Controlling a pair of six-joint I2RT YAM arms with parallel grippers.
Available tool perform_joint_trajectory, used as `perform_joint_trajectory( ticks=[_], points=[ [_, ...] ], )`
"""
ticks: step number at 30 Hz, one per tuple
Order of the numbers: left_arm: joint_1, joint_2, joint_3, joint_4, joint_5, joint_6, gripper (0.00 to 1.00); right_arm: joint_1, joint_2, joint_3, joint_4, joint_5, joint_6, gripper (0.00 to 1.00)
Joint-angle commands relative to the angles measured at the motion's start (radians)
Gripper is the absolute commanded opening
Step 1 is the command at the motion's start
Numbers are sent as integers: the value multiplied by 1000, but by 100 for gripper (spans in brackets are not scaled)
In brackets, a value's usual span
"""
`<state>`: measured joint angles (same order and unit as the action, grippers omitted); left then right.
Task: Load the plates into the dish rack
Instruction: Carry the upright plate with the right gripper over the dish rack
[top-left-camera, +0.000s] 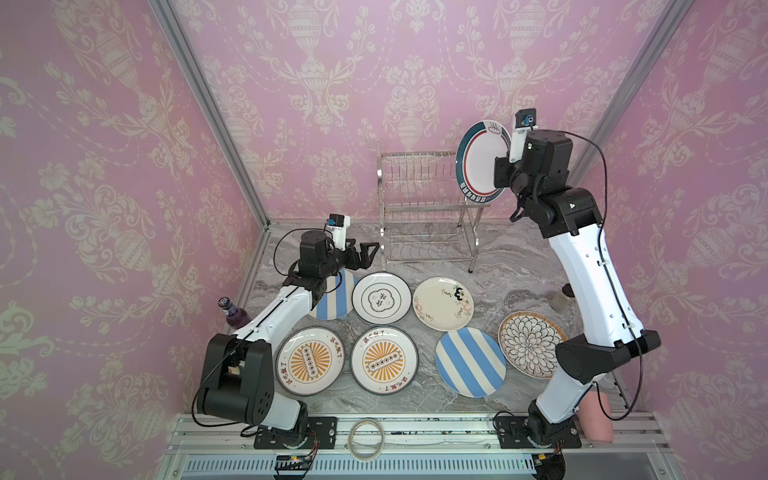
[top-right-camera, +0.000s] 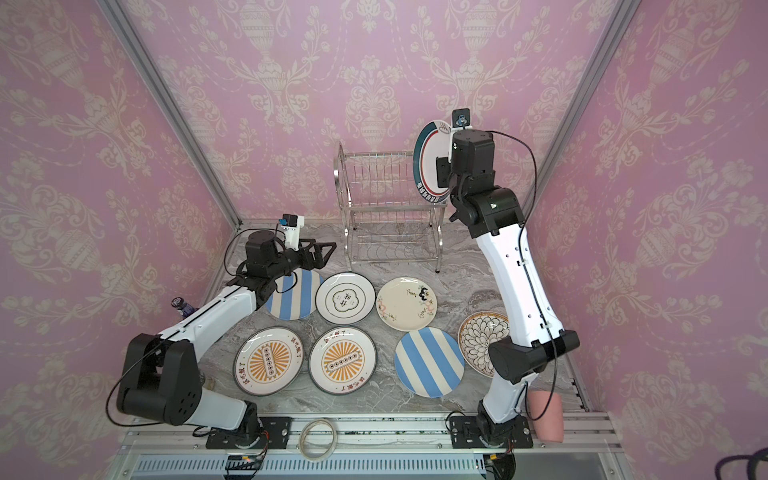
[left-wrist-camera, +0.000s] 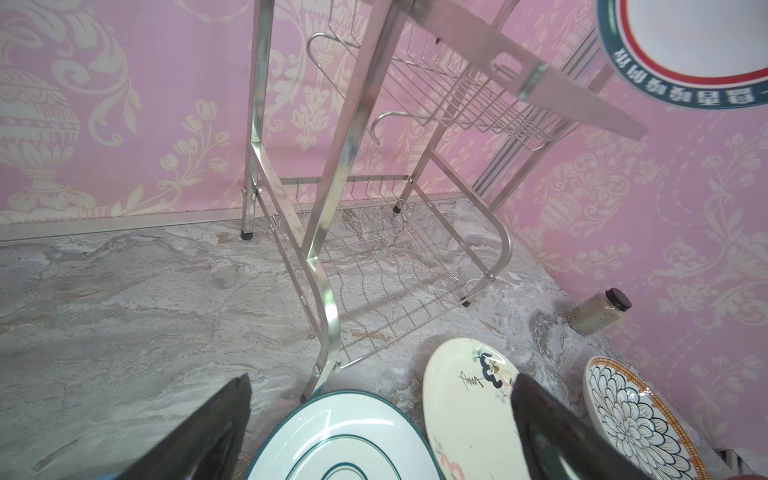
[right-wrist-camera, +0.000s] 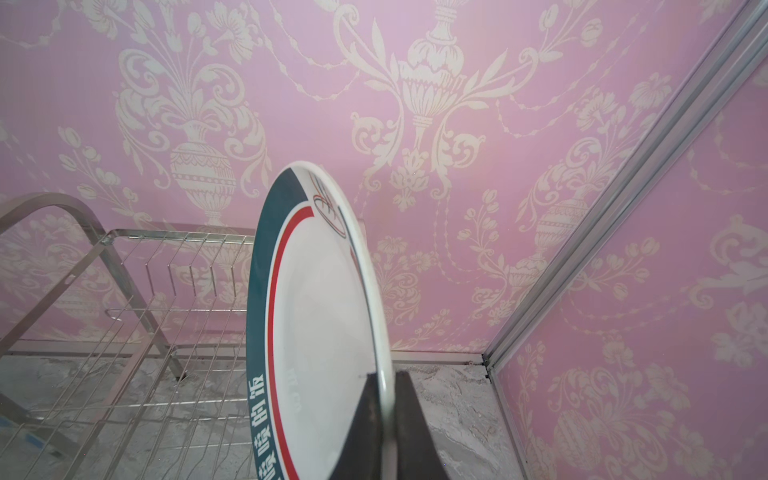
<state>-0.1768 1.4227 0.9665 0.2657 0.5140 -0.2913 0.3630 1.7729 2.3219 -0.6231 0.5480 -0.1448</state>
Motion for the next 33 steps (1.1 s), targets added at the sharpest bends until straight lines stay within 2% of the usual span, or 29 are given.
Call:
perform_joint_trajectory(
  ticks=[1, 4, 8, 11, 27, 33],
  points=[
    [2, -56, -26, -32, 5, -2, 99, 54, 5, 22, 254, 196, -175, 0],
    [1, -67, -22, -67, 12, 12, 99, 81, 57, 29, 358, 278, -284, 0],
    [2, -102, -43, -73, -6, 19, 99, 84, 120, 59, 392, 349, -347, 0],
    [2, -116, -43, -91, -29, 39, 99, 84, 154, 66, 393, 370, -348, 0],
    [2, -123, -61, -55, -2, 21, 99, 79, 270, 102, 450, 418, -395, 0],
    [2, -125, -64, -58, -7, 25, 99, 64, 282, 97, 407, 395, -351, 0]
  ],
)
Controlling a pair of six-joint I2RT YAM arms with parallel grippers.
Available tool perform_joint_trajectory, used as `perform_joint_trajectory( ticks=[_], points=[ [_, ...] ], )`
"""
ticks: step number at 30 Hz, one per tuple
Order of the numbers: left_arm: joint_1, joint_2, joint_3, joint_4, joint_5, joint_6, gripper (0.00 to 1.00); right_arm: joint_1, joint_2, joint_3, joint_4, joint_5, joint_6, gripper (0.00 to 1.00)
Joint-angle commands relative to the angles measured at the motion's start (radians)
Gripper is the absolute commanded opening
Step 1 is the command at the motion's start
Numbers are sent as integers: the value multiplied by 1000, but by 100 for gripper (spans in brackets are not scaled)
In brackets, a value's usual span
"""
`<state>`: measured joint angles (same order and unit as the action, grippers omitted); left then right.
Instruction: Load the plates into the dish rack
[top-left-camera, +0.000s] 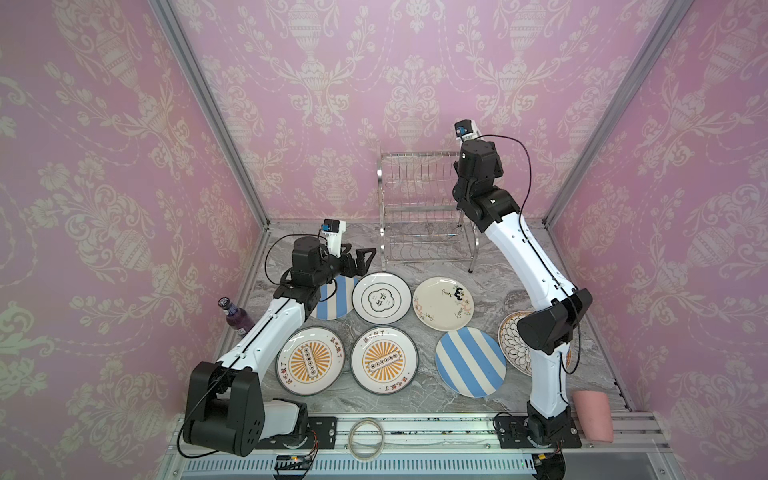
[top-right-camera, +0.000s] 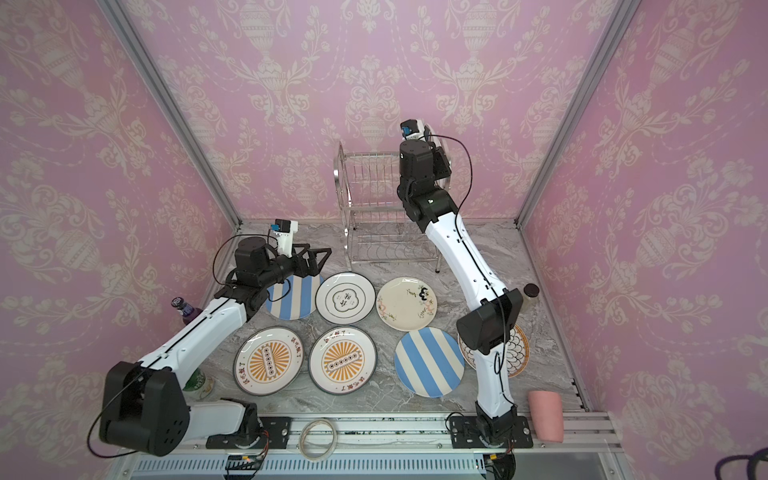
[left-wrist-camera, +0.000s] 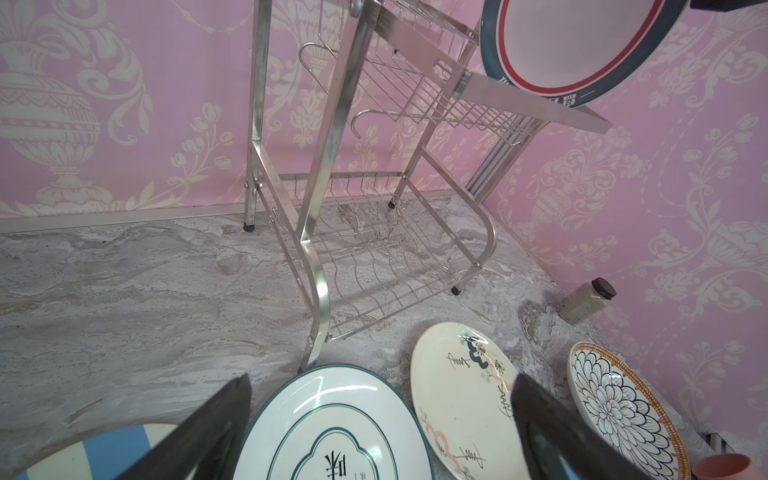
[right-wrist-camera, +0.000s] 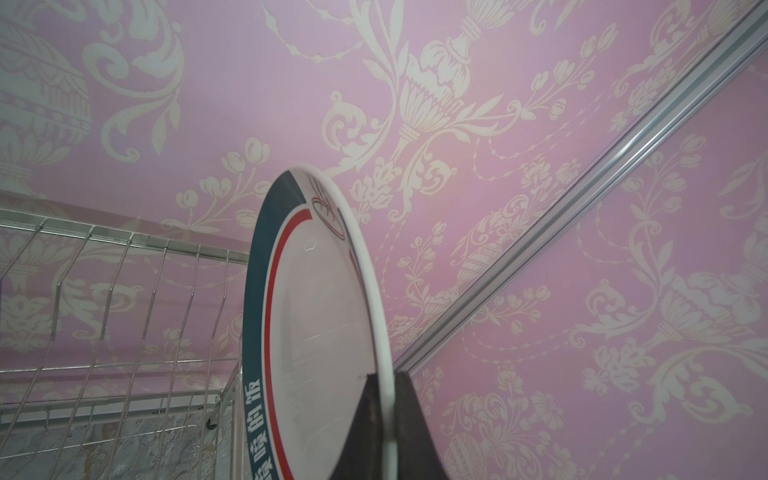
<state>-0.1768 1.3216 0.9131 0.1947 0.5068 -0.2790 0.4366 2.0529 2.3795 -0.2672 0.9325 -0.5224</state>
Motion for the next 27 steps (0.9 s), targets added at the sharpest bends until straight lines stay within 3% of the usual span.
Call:
perform_joint_trajectory(
  ticks=[1, 9, 27],
  points=[
    [2, -22, -11, 13, -2, 13, 99, -11, 4, 37, 45, 7, 33, 0],
    [2, -23, -11, 9, -9, 16, 99, -25, 7, 3, 14, -27, 106, 0],
    [3, -26, -17, 19, -7, 14, 99, -40, 6, -92, 36, -36, 115, 0]
  ],
)
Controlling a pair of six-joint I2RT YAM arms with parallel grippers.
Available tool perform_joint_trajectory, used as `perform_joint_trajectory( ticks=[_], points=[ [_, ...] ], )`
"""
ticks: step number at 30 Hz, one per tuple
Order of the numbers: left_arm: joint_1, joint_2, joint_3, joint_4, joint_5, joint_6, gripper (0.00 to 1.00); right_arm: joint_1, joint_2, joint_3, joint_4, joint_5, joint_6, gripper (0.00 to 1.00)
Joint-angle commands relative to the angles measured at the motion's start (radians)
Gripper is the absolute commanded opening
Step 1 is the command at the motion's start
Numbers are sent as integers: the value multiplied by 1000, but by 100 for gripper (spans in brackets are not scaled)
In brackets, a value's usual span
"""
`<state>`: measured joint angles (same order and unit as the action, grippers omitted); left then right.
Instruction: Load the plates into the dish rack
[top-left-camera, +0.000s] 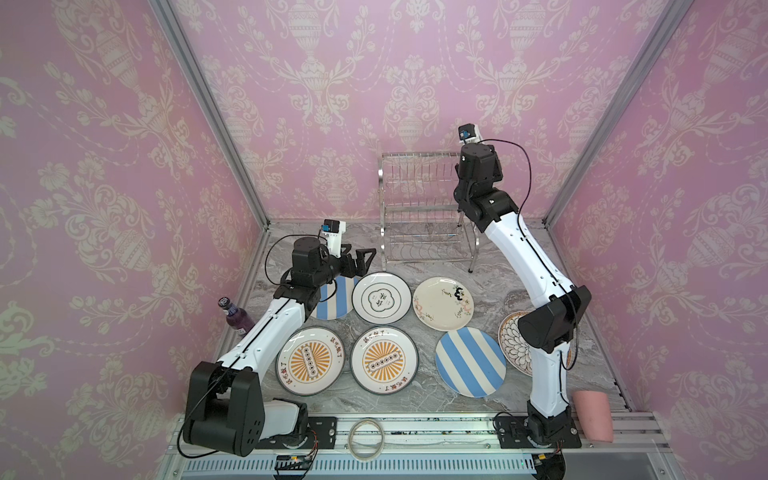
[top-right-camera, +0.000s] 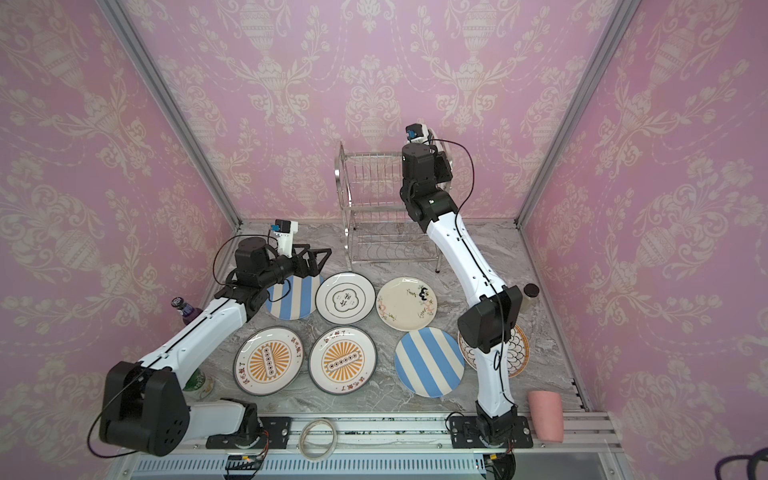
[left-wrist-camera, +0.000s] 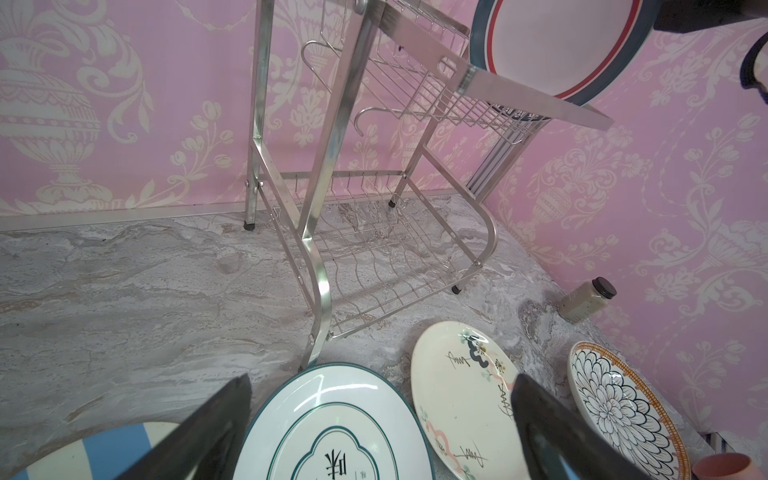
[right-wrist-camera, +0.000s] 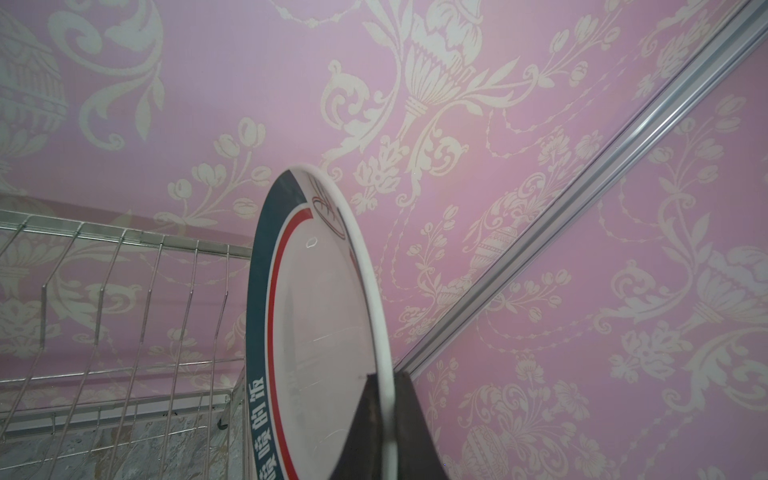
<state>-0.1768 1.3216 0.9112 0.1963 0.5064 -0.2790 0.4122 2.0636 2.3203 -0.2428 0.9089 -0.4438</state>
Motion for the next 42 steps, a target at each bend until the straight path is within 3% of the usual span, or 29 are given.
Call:
perform_joint_trajectory(
  ticks=[1, 3, 5, 8, 10, 16, 22, 34, 42],
  points=[
    [3, -26, -18, 21, -8, 13, 99, -15, -5, -37, 11, -16, 39, 0],
    [3, -24, -18, 21, -5, 11, 99, -15, -7, -39, 8, -21, 42, 0],
    [3, -22, -18, 22, -6, 10, 99, -16, -4, -41, 2, -21, 39, 13],
    [2, -23, -18, 23, -7, 11, 99, -16, -3, -42, 2, -20, 39, 16],
    [2, -22, -18, 23, -6, 9, 99, -12, -4, -38, 3, -22, 36, 27],
    [2, -25, -17, 22, -8, 10, 99, -5, -5, -11, 1, -15, 14, 35],
    [3, -30, -18, 27, -1, 4, 99, -5, -9, 8, -6, -4, 10, 33],
    [3, -36, -17, 21, -3, 10, 99, -9, 15, 40, 36, 51, -16, 20],
    [2, -46, -18, 16, -7, 17, 99, -6, 29, 37, 89, 97, -78, 0]
  ],
)
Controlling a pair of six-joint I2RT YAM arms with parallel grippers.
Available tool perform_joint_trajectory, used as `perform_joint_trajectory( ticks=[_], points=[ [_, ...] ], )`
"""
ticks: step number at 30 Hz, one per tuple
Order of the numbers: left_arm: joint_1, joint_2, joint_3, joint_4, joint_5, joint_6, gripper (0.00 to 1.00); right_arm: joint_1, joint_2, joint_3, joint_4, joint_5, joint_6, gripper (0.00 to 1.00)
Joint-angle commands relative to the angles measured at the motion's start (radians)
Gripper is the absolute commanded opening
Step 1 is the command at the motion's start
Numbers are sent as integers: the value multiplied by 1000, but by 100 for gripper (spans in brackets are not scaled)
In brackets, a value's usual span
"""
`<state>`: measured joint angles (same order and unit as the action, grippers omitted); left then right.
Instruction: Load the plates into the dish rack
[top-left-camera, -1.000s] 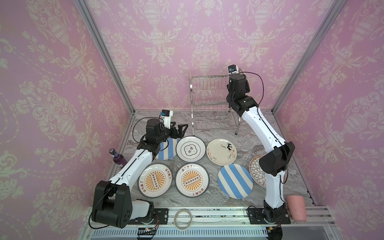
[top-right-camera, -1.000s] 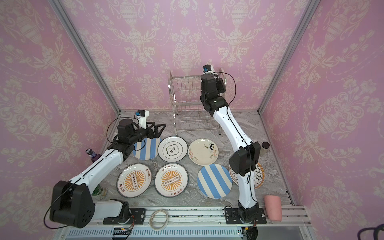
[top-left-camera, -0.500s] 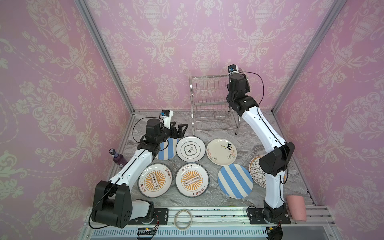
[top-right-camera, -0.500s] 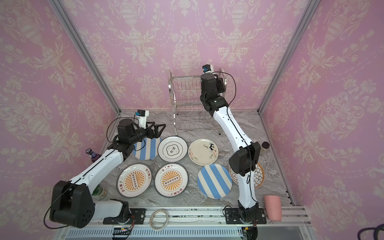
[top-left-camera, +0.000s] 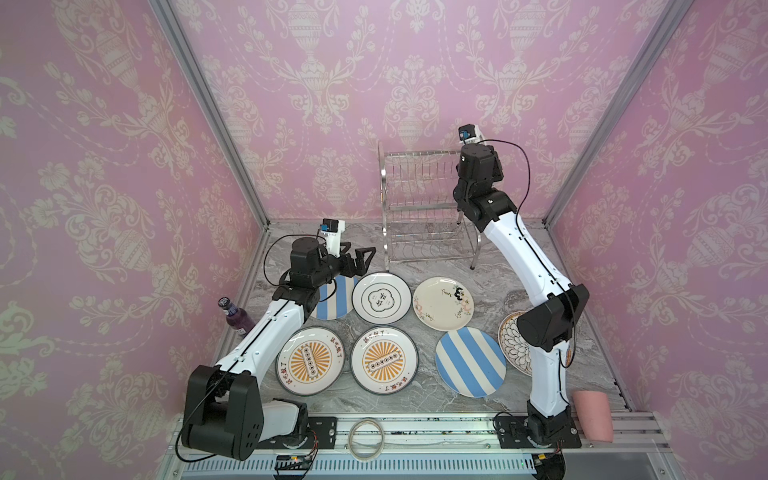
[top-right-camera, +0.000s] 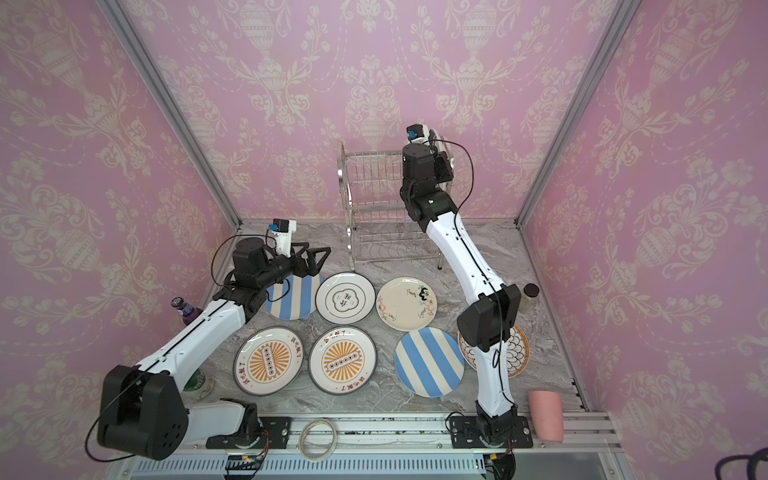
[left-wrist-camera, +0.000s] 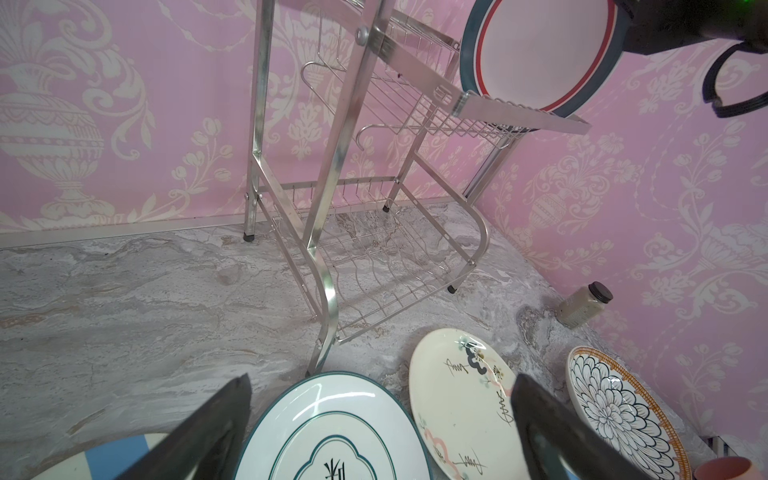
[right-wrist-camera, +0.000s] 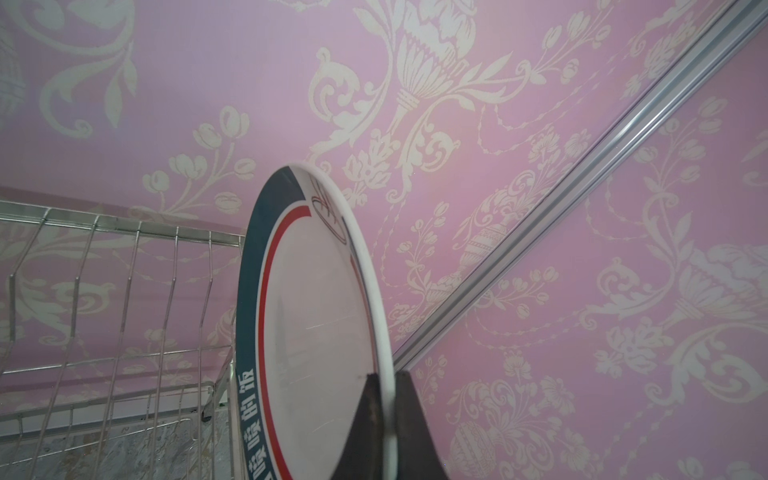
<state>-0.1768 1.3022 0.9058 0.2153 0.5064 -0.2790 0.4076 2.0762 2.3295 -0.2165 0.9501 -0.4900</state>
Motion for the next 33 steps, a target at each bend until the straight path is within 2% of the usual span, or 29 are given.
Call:
perform_joint_trajectory(
  ticks=[1, 9, 20, 27, 33],
  points=[
    [2, -28, -13, -4, -6, 18, 99, 0, 15, 26, 73, 61, -44, 0],
    [2, -28, -11, -4, -4, 18, 99, 12, 13, 34, 194, 81, -157, 0],
    [3, -27, -13, 0, -3, 17, 99, 50, 5, 111, 162, 59, -156, 0],
    [2, -26, -18, 5, -2, 15, 99, 58, -9, 118, 95, -10, -44, 0],
    [2, -27, -18, 4, -3, 18, 99, 55, 35, 139, 137, 20, -104, 0]
  ],
)
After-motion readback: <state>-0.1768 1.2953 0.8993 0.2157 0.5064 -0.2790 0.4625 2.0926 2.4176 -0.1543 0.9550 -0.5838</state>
